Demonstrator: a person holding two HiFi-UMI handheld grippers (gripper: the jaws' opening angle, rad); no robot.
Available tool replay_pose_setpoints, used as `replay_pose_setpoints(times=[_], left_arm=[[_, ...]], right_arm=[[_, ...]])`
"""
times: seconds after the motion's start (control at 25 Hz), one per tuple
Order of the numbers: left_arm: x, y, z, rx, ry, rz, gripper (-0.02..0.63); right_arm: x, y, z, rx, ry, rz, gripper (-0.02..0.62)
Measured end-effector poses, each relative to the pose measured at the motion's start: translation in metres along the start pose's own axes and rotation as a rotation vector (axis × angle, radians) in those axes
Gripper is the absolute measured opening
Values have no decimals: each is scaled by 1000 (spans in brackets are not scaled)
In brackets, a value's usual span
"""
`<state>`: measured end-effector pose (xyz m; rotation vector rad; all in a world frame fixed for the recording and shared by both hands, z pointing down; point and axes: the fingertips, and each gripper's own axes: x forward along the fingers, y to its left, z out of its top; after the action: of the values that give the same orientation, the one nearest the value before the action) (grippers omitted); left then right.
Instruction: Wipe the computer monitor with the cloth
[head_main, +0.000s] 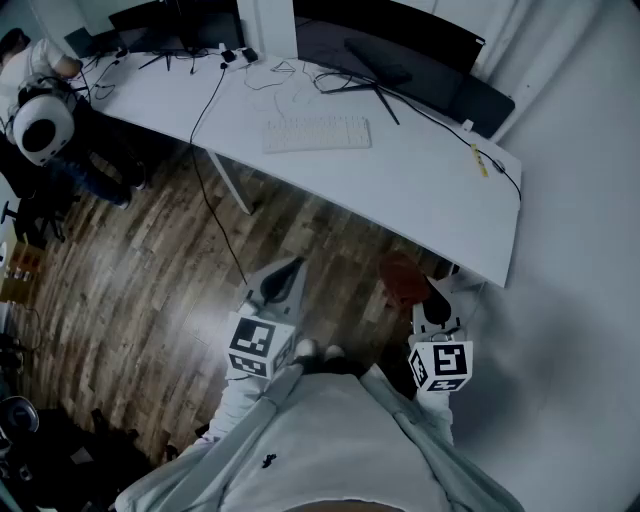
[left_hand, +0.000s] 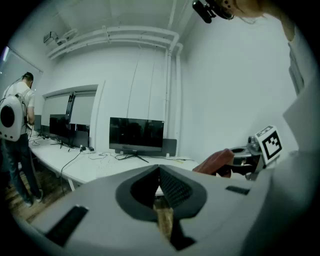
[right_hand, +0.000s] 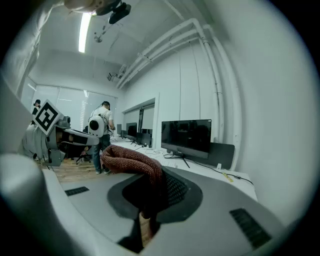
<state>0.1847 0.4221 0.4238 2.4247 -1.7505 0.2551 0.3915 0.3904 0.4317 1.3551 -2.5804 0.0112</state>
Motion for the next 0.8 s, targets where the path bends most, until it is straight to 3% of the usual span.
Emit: replay_pose_setpoints(times=[0.32, 0.8], left_arm=[[-6, -5, -5, 4, 10, 30, 20], [-26, 1, -19, -36, -9, 139, 20]], right_arm=[[-7, -10, -12, 11, 12, -11, 38], [0, 10, -27, 11, 25, 111, 38]])
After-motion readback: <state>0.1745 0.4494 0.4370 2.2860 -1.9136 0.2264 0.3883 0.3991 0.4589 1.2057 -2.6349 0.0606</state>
